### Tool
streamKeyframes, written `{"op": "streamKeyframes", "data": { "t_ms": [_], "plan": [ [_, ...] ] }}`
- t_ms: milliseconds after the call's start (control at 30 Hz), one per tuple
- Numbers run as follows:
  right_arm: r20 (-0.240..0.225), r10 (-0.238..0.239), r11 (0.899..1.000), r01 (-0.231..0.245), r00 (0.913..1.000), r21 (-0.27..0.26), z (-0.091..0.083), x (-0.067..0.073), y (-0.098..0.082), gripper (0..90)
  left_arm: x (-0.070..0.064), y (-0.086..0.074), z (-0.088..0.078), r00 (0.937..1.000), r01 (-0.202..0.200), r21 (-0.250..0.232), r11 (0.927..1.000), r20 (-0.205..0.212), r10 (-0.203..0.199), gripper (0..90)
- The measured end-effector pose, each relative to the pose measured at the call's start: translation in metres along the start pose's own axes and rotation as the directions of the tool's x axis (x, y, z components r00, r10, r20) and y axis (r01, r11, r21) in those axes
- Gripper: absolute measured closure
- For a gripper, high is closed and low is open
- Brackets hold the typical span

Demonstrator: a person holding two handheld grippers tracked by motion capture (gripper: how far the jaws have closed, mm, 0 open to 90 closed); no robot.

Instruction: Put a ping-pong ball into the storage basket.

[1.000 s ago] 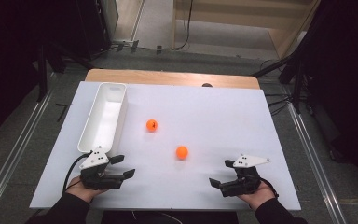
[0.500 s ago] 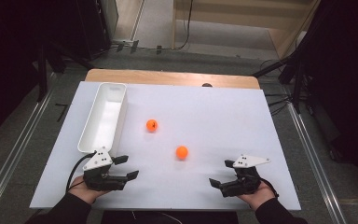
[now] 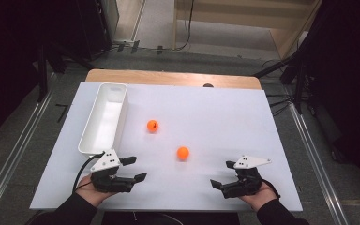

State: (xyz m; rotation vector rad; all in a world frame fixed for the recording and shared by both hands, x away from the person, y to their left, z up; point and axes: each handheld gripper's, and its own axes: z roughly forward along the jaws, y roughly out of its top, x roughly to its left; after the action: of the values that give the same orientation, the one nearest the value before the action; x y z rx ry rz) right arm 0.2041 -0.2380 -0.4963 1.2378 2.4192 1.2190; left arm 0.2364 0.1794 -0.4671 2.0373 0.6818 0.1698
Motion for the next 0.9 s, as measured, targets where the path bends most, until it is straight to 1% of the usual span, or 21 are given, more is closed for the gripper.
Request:
{"op": "streamKeyframes", "data": {
  "t_ms": [33,67,167,267,433,500,567,600,633,700,733,867,900],
  "plan": [
    [-0.001,0.002,1.000,-0.002,1.0000,0.002,0.000,0.000,0.000,4.3,-0.001,0.001,0.000,0.9999,-0.003,-0.002,1.0000,-0.009,0.003,30.4],
    [0.000,0.001,1.000,-0.001,1.0000,0.003,0.000,0.000,0.000,4.3,-0.002,0.001,0.000,0.9999,-0.010,-0.007,0.9999,-0.008,0.010,30.4],
    [0.000,0.000,1.000,0.000,1.0000,0.004,0.000,0.000,0.000,4.3,-0.004,0.004,0.000,1.0000,-0.005,-0.034,0.9994,-0.004,0.005,30.4],
    [0.001,-0.002,1.000,0.002,1.0000,0.005,0.000,0.000,0.000,4.3,-0.005,0.005,0.001,1.0000,0.001,-0.037,0.9993,-0.005,-0.001,30.4],
    [0.003,-0.003,1.000,0.002,1.0000,0.006,0.000,0.000,0.000,4.3,-0.005,0.009,0.006,0.9996,0.022,-0.020,0.9996,-0.016,-0.022,30.4],
    [0.004,-0.003,1.000,0.003,1.0000,0.007,0.000,0.000,0.000,4.3,-0.005,0.010,0.006,0.9995,0.019,-0.018,0.9997,-0.023,-0.020,30.3],
    [0.005,-0.004,1.000,0.004,1.0000,0.007,0.000,0.000,0.000,4.3,-0.006,0.011,0.008,0.9986,0.031,-0.024,0.9992,-0.042,-0.032,30.3],
    [0.005,-0.005,1.000,0.005,1.0000,0.008,0.000,0.000,0.000,4.4,-0.006,0.011,0.008,0.9986,0.031,-0.024,0.9992,-0.042,-0.032,30.3],
    [0.005,-0.003,1.000,0.003,1.0000,0.009,0.000,0.000,0.000,4.3,-0.006,0.013,0.009,0.9979,0.044,-0.033,0.9985,-0.046,-0.046,30.3],
    [0.006,-0.004,1.000,0.004,1.0000,0.009,0.000,0.000,0.000,4.4,-0.006,0.013,0.009,0.9973,0.050,-0.040,0.9980,-0.052,-0.052,26.6],
    [0.005,-0.005,1.000,0.005,1.0000,0.009,0.000,0.000,0.000,4.3,-0.005,0.014,0.010,0.9967,0.059,-0.048,0.9971,-0.054,-0.061,26.6],
    [0.007,-0.007,1.000,0.007,1.0000,0.011,0.000,0.000,0.000,4.3,-0.005,0.015,0.011,0.9960,0.060,-0.050,0.9970,-0.062,-0.063,26.5],
    [0.007,-0.007,1.000,0.007,1.0000,0.012,0.000,0.000,0.000,4.3,-0.005,0.015,0.012,0.9958,0.059,-0.039,0.9975,-0.068,-0.061,26.3]
  ]
}}
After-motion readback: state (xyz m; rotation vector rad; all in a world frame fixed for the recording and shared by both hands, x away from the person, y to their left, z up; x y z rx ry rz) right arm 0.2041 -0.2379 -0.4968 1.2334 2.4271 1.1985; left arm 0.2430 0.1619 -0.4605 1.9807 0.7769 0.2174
